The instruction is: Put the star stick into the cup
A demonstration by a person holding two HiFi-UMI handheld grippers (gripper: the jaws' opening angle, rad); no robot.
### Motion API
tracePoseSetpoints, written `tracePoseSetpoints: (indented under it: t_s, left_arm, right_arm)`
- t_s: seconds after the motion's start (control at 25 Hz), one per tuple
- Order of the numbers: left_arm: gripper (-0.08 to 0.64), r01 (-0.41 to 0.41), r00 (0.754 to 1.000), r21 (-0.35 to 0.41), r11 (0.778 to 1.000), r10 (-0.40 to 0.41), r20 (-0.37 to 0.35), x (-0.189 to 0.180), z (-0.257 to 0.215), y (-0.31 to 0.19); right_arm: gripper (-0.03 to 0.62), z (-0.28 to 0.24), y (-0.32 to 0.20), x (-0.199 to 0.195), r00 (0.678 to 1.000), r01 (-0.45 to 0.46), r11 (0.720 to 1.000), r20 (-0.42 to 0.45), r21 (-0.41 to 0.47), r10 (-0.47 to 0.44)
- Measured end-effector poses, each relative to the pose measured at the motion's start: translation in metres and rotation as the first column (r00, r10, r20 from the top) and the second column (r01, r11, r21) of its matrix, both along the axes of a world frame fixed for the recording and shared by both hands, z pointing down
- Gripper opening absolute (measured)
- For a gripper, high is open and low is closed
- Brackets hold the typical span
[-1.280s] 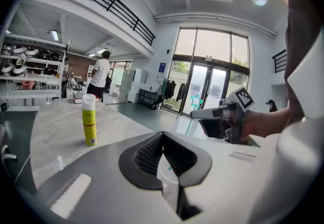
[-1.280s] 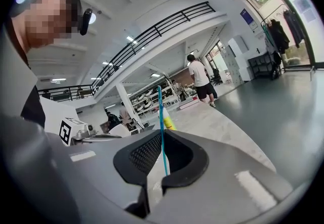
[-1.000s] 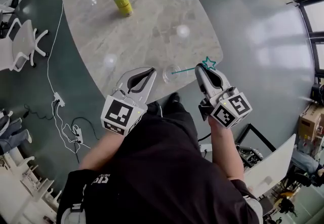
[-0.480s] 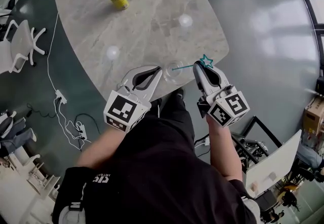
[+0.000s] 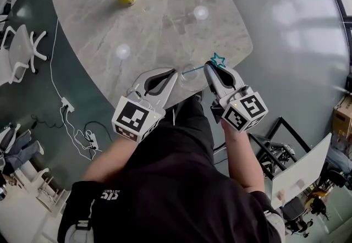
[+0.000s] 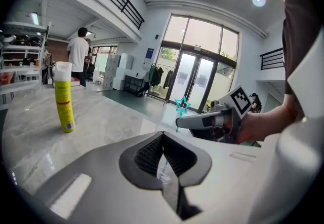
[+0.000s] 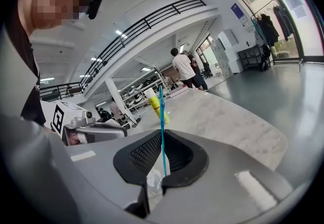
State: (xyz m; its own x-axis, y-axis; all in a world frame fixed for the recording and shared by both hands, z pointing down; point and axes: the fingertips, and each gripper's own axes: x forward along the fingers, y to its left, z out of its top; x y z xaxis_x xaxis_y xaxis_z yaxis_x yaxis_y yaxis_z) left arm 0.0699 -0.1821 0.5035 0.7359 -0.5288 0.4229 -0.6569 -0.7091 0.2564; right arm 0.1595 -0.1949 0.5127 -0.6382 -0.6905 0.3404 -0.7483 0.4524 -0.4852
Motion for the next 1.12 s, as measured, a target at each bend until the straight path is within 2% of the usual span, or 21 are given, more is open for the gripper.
tracePoseSetpoints:
  t_s: [0.36, 0.56, 0.88, 1.12]
  left_arm:
    - [0.003, -0.009, 1.0, -0.013, 1.0, 0.009, -0.011, -0.006, 0.004, -0.009]
    - [0.003, -0.015, 0.999, -0.032, 0.999, 0.014, -0.032, -0.001, 0.007, -0.012]
    - [0.003, 0.016, 0.998, -0.042, 0.999, -0.019, -0.058, -0.002, -0.001, -0.016]
    - [0.003, 0.045, 0.996, -0.051, 0.998, -0.049, -0.075, -0.005, -0.006, -0.023]
  right_arm:
    - [0.032, 0.014, -0.007, 0.008, 0.998, -0.056, 0.997, 0.002, -0.054, 0.056]
    - [0.035, 0.02, -0.008, 0.016, 0.994, -0.087, 0.992, 0.057, -0.088, 0.092]
    - [0.124, 0.019, 0.005, 0.004, 0.997, -0.028, 0.988, 0.064, -0.15, 0.037]
    - [0.155, 0.031, 0.016, 0.009, 1.0, -0.022, 0.974, 0.006, -0.226, 0.024]
